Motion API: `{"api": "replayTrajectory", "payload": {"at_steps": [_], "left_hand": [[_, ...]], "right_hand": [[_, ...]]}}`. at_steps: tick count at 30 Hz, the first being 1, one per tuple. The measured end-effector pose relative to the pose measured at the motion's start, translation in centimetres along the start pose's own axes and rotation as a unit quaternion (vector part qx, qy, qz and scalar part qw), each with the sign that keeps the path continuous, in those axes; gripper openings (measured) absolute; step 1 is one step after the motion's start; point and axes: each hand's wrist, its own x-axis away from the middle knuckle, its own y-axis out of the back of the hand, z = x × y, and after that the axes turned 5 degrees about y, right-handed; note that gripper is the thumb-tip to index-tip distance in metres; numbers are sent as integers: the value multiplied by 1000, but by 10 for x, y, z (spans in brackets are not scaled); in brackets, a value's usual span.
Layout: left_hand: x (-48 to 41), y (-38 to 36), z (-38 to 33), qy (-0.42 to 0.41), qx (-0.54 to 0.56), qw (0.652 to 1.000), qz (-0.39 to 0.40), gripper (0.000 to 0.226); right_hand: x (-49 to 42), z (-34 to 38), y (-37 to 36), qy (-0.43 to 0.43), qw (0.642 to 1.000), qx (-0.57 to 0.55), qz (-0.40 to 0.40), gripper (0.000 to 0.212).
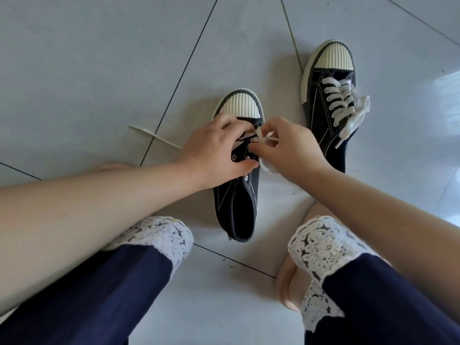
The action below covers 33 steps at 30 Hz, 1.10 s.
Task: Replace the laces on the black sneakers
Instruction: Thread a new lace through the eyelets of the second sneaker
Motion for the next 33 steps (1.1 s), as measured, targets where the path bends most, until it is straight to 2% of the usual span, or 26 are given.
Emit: {"api": "replayTrajectory", "payload": {"at_steps": [2,4,8,11,14,21,25,29,33], "left_hand": [[-1,-1,-1,1,-13,1000,-1,62],[-1,-1,-1,3,-27,1000,-3,62],[-4,3,-1,32,-27,999,12,58],[-5,4,-2,48,-23,998,23,54],[-3,3,-1,20,-40,999,20,54],[0,4,1,-10,-71,997,-16,60],[0,3,1,-12,-73,997,-23,62],[3,6,3,-41,-70,995,-58,59],[-3,8,-2,-38,-101,993,-42,62]], "right_hand": [[-2,5,-1,11,998,53,41,22],[-3,7,4,20,997,57,48,27],[0,7,24,-28,993,-113,-35,29],[5,10,38,-48,979,-189,-53,30],[10,15,49,-61,960,-268,-63,25],[23,26,68,-56,926,-367,-70,27],[22,32,73,-52,932,-353,-69,25],[28,36,81,-27,916,-388,-93,26],[30,42,91,-14,894,-436,-99,26]]}}
